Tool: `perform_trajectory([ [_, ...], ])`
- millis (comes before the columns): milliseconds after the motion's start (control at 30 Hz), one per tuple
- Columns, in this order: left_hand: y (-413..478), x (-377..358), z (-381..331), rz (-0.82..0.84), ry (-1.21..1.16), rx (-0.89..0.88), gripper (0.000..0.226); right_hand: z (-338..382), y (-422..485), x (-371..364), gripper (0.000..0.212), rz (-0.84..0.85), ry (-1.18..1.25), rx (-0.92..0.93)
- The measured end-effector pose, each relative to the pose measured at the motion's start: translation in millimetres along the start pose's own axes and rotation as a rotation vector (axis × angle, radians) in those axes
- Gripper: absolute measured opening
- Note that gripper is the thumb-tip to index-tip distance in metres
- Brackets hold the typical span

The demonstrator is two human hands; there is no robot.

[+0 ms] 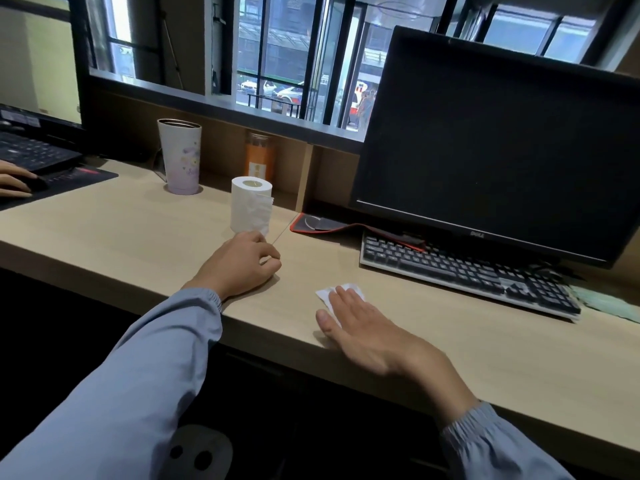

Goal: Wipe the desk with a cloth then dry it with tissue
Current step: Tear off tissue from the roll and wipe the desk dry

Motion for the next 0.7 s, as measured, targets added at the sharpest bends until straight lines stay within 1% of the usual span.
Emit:
perform_trajectory([
  [167, -3.0, 1.7, -2.5, 0.0, 0.002, 0.019, 0.028, -16.3, 23.2, 24.3, 0.09, -0.071, 0.031, -0.039],
  [233, -3.5, 1.6, -3.4, 0.009, 0.008, 0.024, 0.028, -14.6, 17.3, 18.6, 0.092, -0.058, 0.025, -0.034],
  [333, -4.2, 0.3, -6.6, 0.019, 0.034, 0.026, 0.028, -3.5, -10.8, -2.8, 0.093, -0.019, 0.01, 0.008],
  [467, -5.6, 0.2, -11.0, 0.032, 0.098, 0.053, 0.029, 17.6, -51.3, -21.3, 0.093, -0.083, -0.022, 0.061],
  [567, -7.1, -4.0, -20.6, 0.047, 0.119, 0.134, 0.032, 26.0, -49.0, -17.3, 0.098, -0.112, -0.078, 0.084],
  [633, -11.1, -8.7, -30.8, 0.053, 0.132, 0.174, 0.037, 40.6, -36.8, -12.5, 0.101, -0.137, -0.141, 0.153],
  [700, -17.9, -11.6, -39.0, 0.056, 0.136, 0.178, 0.037, 52.2, -24.6, -11.6, 0.105, -0.151, -0.209, 0.205],
])
Point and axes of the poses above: each hand's wrist, its own y-axis towards the middle knuckle, its own x-axis out of the back of the hand, z = x × y, the point moved 9 cm from there along y, towards the middle knuckle, and after that the axes turned 12 degrees about z, right-handed, at the moved point
